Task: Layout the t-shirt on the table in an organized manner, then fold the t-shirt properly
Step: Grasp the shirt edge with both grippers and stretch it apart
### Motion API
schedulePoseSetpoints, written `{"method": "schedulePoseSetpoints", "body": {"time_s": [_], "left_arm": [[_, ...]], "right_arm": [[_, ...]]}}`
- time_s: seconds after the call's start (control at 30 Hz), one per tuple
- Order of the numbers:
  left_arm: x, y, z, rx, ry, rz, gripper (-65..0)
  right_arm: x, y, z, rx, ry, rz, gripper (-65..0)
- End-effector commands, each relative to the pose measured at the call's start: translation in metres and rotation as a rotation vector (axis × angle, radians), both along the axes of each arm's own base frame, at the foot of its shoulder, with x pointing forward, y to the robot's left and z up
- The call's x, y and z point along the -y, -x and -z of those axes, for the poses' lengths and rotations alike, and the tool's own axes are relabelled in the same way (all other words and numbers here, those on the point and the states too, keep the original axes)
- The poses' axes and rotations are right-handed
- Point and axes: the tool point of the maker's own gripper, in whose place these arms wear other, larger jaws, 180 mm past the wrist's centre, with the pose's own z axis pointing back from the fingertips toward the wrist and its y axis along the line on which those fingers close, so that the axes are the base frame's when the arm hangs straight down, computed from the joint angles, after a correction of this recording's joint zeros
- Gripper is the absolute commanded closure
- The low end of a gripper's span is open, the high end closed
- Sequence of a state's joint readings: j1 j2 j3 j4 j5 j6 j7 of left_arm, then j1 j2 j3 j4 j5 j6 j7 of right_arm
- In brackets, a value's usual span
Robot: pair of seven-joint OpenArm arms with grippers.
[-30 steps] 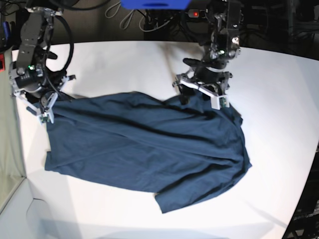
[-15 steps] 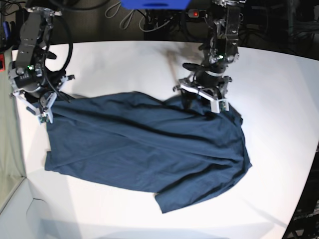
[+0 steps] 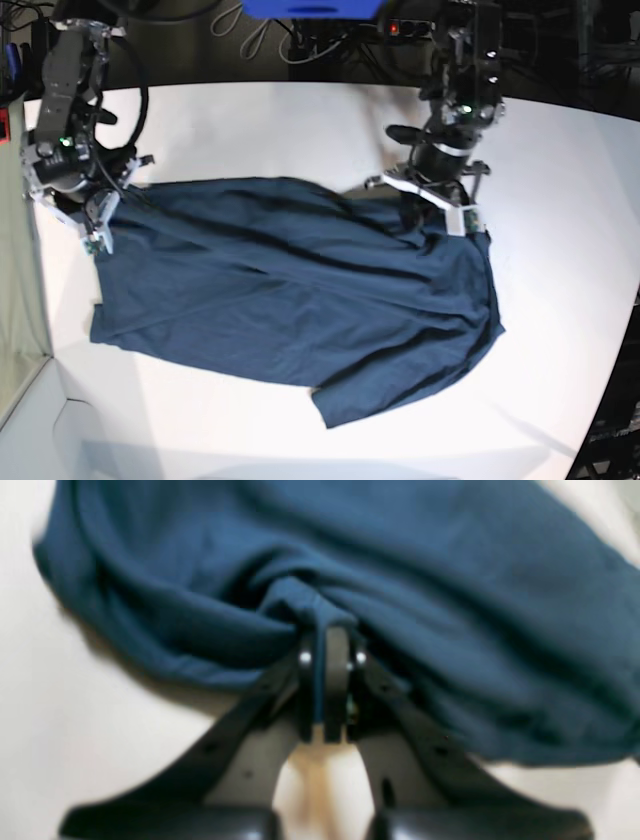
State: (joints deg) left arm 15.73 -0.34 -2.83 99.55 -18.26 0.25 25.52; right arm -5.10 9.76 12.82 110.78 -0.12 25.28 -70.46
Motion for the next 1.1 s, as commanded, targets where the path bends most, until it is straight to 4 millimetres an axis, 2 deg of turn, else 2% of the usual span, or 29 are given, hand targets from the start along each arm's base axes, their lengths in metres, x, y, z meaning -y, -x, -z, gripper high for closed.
{"method": "schedulePoseSetpoints", "body": {"time_s": [0.0,0.13,0.3,0.47,0.73,0.93,1.07], "left_arm": [[-0.003,-0.003,-0.014,0.046,-0.011,0.004,-0.3],[-0.012,0.003,-0.024,0.067,-0.050,0.019,-0.3],[-0.026,0.021,-0.037,0.086,-0.120,0.060,-0.3],[-0.041,0.040,-0.038,0.065,-0.202,0.114,-0.3],[-0.066,0.063,-0.023,-0.007,-0.321,0.193,-0.3],[-0.085,0.065,-0.023,-0.023,-0.414,0.250,-0.2],[-0.109,0.055,-0.036,0.000,-0.483,0.232,-0.5]], "right_arm": [[-0.002,-0.008,-0.005,0.026,-0.003,-0.012,-19.3],[-0.017,-0.012,0.022,-0.004,-0.070,-0.025,-19.2],[-0.020,-0.009,0.051,-0.041,-0.117,-0.020,-19.2],[-0.018,-0.008,0.052,-0.044,-0.114,-0.019,-19.2],[-0.018,-0.010,0.050,-0.038,-0.112,-0.020,-19.2],[-0.018,-0.009,0.051,-0.039,-0.114,-0.018,-19.2],[-0.018,-0.009,0.051,-0.040,-0.114,-0.018,-19.2]]}}
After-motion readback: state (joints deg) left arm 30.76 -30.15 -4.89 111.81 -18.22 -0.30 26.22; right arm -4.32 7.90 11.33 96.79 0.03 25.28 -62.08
